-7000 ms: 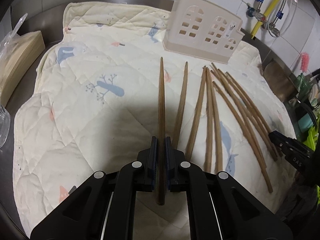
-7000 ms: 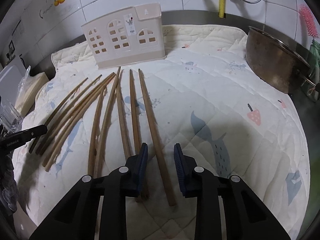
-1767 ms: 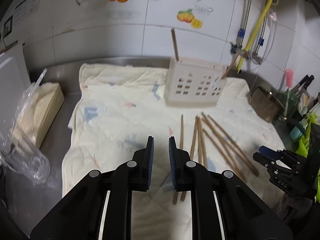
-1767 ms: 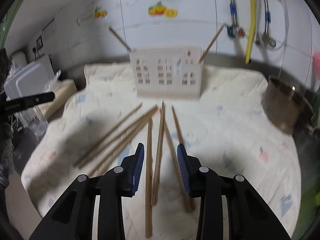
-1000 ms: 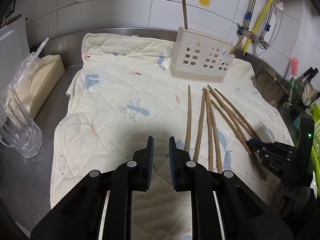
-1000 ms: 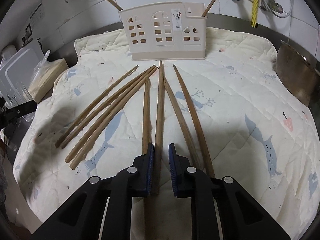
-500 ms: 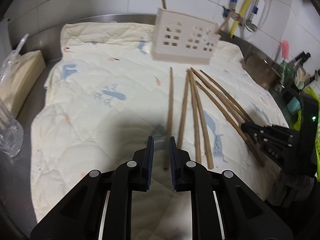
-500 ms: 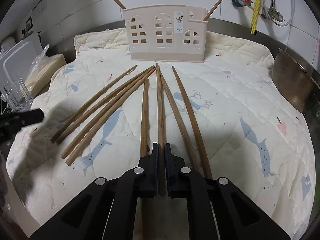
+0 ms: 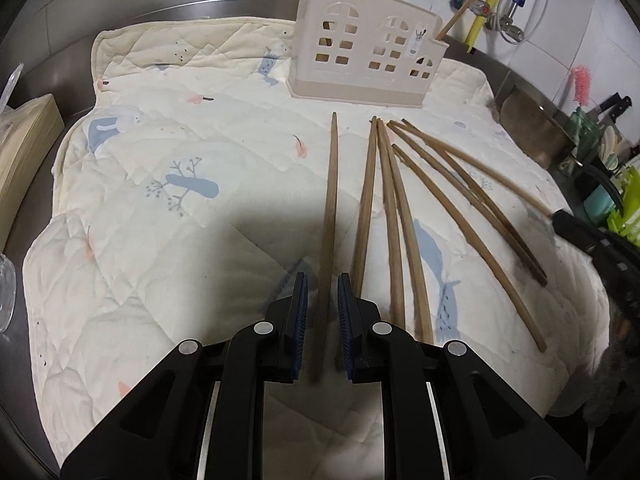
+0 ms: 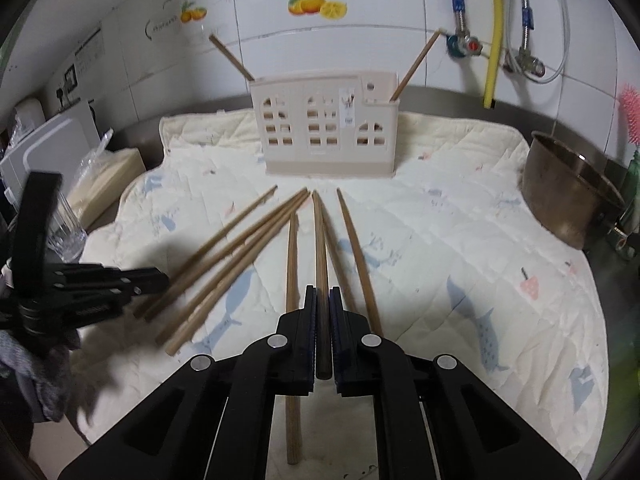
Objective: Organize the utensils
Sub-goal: 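Close the right gripper on a chopstick while the left gripper grasps another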
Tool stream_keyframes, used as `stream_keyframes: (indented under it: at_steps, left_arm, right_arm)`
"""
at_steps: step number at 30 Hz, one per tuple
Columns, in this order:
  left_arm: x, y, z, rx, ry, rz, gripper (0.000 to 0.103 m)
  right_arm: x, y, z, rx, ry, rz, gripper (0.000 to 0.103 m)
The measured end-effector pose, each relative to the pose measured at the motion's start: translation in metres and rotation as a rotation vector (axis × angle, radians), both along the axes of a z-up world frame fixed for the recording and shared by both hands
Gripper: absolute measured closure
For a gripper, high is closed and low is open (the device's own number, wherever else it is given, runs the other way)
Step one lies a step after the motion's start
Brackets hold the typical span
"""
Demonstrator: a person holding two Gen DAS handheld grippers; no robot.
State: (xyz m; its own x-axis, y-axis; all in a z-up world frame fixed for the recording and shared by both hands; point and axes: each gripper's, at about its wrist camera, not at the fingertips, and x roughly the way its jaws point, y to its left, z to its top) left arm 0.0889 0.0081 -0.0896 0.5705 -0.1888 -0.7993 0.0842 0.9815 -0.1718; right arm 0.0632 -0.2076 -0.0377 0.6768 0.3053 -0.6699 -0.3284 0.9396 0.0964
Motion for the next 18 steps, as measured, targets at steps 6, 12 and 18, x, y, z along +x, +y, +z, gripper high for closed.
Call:
stream_keyframes:
  at_steps: [6,12,18]
  left_arm:
    - [0.004,-0.001,-0.007,-0.01,0.007,-0.002,0.088]
    - [0.004,0.0,-0.008,-0.01,-0.003,-0.004,0.094]
    - [0.002,0.002,-0.002,-0.013,-0.012,0.0,0.097]
  right_arm:
    - [-0.002,-0.002,0.013,0.013,-0.03,-0.005,0.097]
    - [-0.003,-0.001,0.018,0.021,-0.047,-0.004,0.097]
    - [-0.001,-0.001,0.022,0.026,-0.054,-0.002,0.097]
